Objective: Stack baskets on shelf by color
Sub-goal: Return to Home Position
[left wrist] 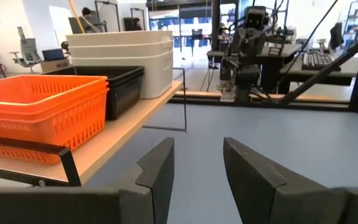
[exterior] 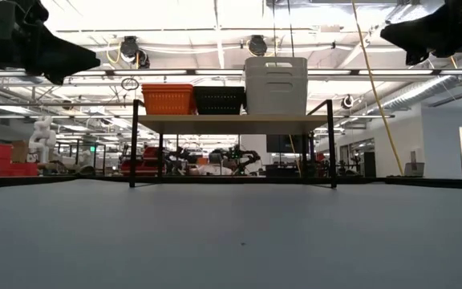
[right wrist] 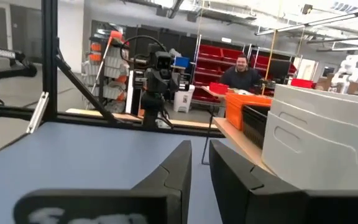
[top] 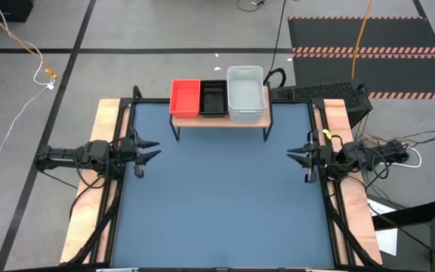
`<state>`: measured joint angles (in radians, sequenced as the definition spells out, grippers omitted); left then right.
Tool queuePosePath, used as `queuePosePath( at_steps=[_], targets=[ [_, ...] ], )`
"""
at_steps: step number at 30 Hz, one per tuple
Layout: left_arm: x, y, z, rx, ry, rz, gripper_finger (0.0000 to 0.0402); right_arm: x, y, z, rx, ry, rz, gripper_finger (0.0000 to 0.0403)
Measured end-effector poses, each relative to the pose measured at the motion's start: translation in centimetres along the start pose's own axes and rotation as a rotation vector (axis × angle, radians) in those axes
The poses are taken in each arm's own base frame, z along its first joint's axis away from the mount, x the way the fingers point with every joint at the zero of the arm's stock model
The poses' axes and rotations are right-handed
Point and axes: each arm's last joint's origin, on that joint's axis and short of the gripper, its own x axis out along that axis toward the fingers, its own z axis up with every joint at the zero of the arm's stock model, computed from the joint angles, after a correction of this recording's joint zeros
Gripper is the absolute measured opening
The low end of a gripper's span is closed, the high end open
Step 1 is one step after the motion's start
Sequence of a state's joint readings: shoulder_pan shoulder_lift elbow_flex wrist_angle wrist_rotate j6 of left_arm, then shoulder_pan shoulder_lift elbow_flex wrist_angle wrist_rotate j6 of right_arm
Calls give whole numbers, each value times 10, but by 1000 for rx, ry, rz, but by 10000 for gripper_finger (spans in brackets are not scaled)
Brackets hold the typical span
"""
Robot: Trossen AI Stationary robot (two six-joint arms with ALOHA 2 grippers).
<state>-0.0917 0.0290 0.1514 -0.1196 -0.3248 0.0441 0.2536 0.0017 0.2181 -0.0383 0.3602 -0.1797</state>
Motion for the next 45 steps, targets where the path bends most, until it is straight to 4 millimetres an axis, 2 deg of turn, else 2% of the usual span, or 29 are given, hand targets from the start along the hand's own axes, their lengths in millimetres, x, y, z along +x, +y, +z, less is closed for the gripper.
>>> queuePosePath(
  at_steps=[12,16,20,45],
  targets=[
    [-1,0,-4,3,8,2,140,7,9,-28,75,-38,46,49],
    [2,-1,-15,2,10,1,140,7,9,-24,107,-104,38,49],
    [6,-3,-26,-5,-3,0,140,7,10,-25,121,-94,61,49],
    [9,-4,-30,6,7,-2,140,7,10,-24,90,-109,89,49]
  ],
)
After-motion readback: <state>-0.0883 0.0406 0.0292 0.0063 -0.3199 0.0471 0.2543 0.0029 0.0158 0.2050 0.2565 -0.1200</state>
